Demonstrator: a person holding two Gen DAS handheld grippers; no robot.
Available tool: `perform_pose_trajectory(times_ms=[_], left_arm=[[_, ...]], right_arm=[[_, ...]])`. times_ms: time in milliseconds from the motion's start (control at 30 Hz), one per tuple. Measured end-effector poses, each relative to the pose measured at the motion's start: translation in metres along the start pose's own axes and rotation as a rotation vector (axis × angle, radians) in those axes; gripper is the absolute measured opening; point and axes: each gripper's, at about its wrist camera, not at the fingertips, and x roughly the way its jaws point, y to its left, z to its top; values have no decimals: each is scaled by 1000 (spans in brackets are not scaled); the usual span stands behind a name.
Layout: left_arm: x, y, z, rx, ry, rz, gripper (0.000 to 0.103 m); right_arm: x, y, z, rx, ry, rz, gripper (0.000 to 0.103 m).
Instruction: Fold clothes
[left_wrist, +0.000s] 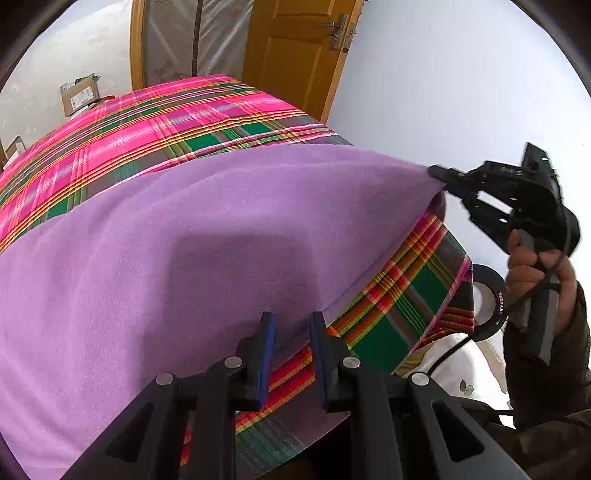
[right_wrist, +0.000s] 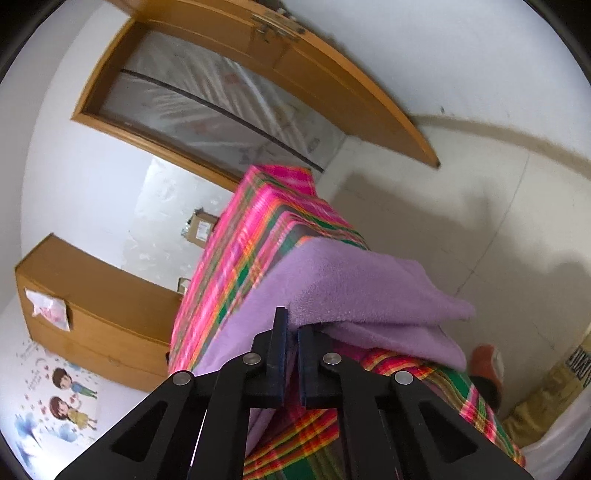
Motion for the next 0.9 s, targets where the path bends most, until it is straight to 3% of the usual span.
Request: perform_pose_trajectory(times_ms=[167, 300, 433, 567, 800, 900], left_arm=[[-1, 1, -2, -9, 3, -13, 19], [0, 2, -4, -8, 5, -19, 19], [-1, 3, -5, -12, 9, -29, 19], [-2, 3, -5, -8, 11, -30, 19], [-3, -4, -6, 87, 24, 49, 21], [2, -10, -3, 137, 27, 76, 29]], right_arm=[[-21, 15, -6, -77, -37, -39, 5], [-14, 0, -10, -52, 0, -101, 5], [-11, -6, -10, -59, -16, -162, 6], [-7, -19, -3, -15, -6, -169, 8], [-15, -12, -6, -92, -38, -269, 14], [-23, 3, -15, -186, -68, -315, 16]])
